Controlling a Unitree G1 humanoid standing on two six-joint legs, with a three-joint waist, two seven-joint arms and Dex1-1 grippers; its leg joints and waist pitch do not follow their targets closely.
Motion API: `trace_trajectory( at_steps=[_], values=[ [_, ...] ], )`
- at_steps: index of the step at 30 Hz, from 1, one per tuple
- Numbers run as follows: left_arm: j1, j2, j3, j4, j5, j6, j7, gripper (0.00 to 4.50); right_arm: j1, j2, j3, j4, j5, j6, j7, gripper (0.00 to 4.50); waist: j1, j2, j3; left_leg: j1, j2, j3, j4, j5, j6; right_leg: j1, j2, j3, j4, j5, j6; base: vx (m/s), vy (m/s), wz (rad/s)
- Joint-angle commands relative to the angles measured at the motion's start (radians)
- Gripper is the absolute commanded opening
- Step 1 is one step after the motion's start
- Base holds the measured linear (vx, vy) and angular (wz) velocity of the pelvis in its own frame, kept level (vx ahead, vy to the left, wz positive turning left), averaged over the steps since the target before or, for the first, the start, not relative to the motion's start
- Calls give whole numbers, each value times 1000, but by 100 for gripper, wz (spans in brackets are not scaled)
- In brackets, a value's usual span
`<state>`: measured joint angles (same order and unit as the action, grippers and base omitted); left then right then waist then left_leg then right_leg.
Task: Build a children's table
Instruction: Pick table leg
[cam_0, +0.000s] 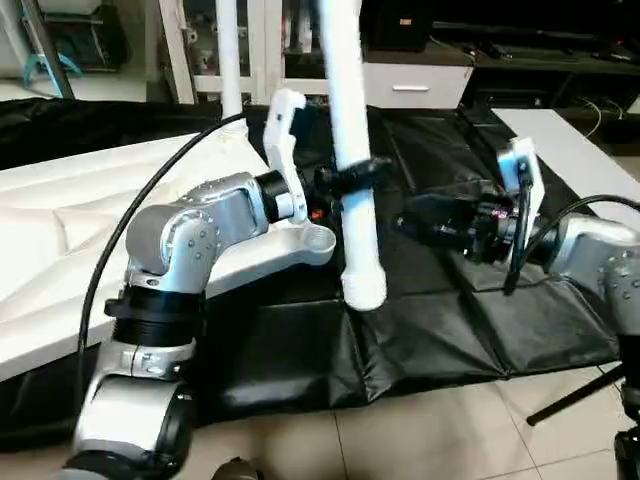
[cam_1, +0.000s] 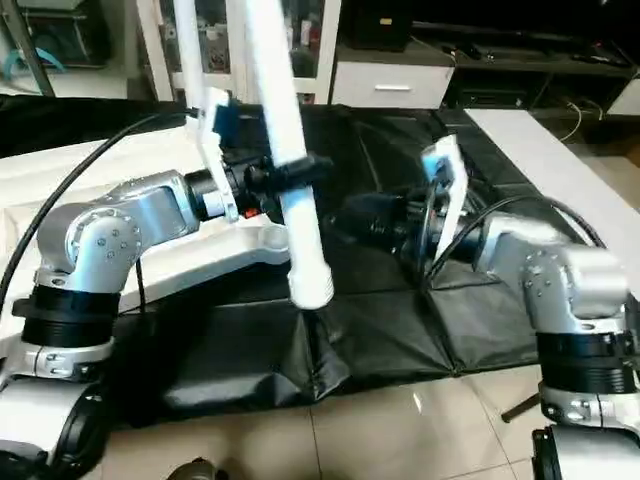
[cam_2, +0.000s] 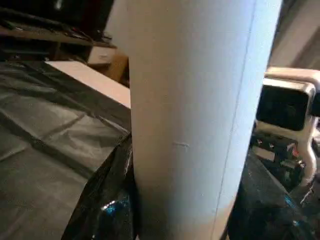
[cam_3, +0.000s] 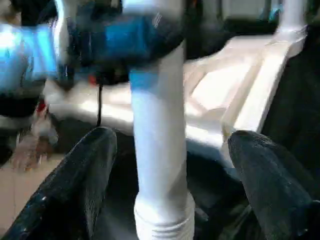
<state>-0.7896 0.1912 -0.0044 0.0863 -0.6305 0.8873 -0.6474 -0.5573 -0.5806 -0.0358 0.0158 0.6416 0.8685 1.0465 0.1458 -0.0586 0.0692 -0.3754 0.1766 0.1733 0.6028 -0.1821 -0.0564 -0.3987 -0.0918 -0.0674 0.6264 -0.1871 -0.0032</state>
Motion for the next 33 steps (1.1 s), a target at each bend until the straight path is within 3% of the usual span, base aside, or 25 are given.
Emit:
trace_trajectory(
  at_steps=[1,2,5,16,31,33],
  values=[
    [-36,3,-27,-27,4,-11,-32,185,4,-20,26,-22,-24,-27,27,385,-2,-1,-76,16,50,-12,-71,-131,-26,53,-62,45,-71,-156,-189,0,0,0],
    [-37,5,-31,-26,4,-13,-37,185,5,-23,32,-22,-29,-32,30,385,-2,-5,-77,16,49,-11,-70,-129,-24,53,-62,44,-71,-155,-189,0,0,0],
    [-41,12,-60,-36,-3,-21,-83,185,6,-32,109,-11,-93,-98,64,385,-4,-4,-77,15,48,-10,-68,-121,-19,52,-62,45,-71,-153,-194,0,0,0],
    [-43,22,-116,-61,-6,-11,-164,185,-23,-21,218,32,-161,-191,142,385,-5,-5,-77,15,49,-10,-66,-122,-2,53,-61,45,-68,-148,-214,0,0,0],
    [-48,30,-171,-75,11,-13,-214,185,-41,-16,281,59,-205,-228,197,385,-6,-6,-78,15,49,-10,-65,-121,1,54,-59,45,-64,-140,-222,0,0,0],
    [-51,24,-170,-75,7,-11,-214,185,-42,-11,283,64,-208,-230,197,368,-6,-7,-78,16,49,-10,-65,-120,-1,53,-60,45,-64,-140,-221,0,0,0]
  ],
)
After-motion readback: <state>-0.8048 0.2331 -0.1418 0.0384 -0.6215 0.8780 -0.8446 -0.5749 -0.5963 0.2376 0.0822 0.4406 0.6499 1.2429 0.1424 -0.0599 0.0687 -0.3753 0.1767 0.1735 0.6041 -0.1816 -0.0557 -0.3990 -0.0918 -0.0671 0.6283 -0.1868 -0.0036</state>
